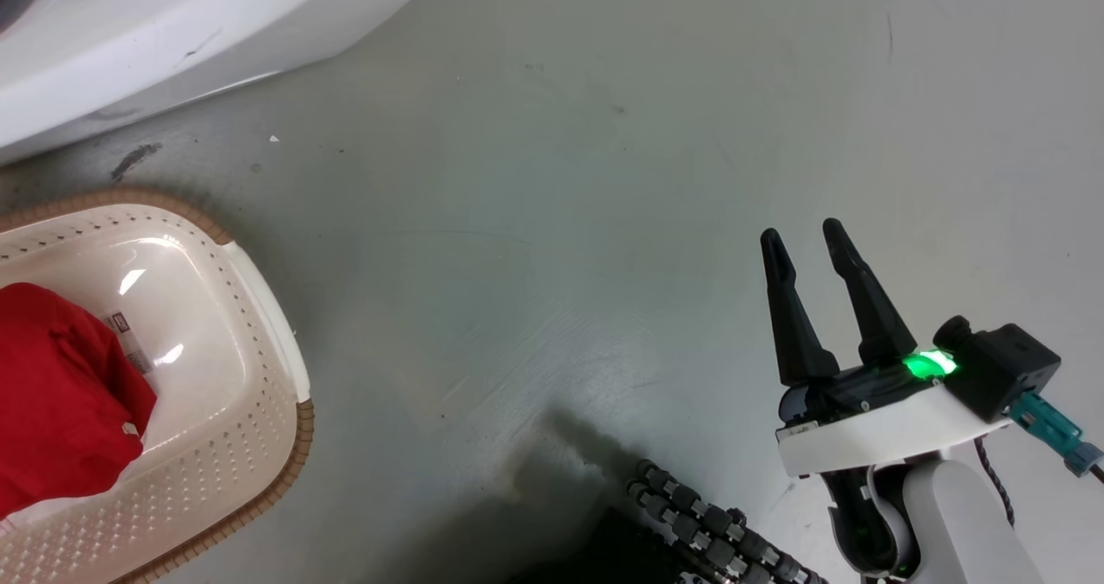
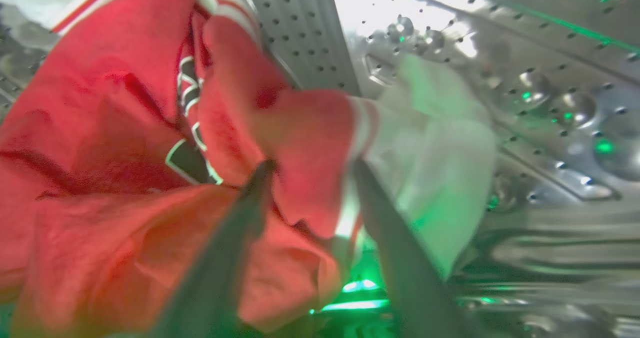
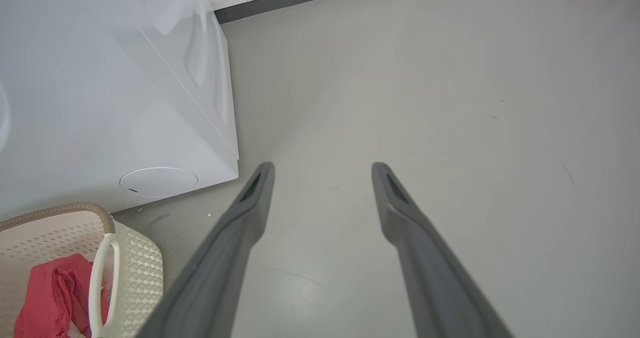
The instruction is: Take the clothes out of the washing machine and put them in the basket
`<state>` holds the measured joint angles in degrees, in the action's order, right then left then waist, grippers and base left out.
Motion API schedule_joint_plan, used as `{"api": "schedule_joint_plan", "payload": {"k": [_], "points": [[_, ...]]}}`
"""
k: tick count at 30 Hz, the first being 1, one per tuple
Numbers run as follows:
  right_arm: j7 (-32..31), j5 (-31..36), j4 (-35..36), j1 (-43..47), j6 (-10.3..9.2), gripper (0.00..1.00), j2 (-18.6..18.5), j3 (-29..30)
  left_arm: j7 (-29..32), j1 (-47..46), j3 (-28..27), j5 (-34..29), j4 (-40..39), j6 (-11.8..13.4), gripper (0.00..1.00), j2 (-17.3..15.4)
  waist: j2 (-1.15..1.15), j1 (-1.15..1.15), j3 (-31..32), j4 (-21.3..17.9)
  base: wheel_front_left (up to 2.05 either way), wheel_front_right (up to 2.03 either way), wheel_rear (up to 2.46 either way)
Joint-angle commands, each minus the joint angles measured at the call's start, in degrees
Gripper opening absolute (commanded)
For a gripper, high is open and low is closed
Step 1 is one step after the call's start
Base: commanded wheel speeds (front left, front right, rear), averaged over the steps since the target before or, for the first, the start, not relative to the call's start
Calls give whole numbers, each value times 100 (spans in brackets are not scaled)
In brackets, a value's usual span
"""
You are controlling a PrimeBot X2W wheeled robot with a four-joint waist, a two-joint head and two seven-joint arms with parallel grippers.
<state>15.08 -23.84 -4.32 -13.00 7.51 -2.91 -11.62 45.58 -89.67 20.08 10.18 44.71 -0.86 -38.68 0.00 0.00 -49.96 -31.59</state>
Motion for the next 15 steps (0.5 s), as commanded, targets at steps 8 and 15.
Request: {"api": "schedule_joint_plan", "payload": {"k": [8,15], "points": [[10,-51,-42,-82,-4,100,5,-28,-977,-195,-27,-65,185,216,0,-62,0,0,39,-19,0,0,0],[10,-44,-70,-190,-4,100,5,-42,-1922,-313,-97,-19,241,233,0,-151,0,0,131,-28,0,0,0]]}}
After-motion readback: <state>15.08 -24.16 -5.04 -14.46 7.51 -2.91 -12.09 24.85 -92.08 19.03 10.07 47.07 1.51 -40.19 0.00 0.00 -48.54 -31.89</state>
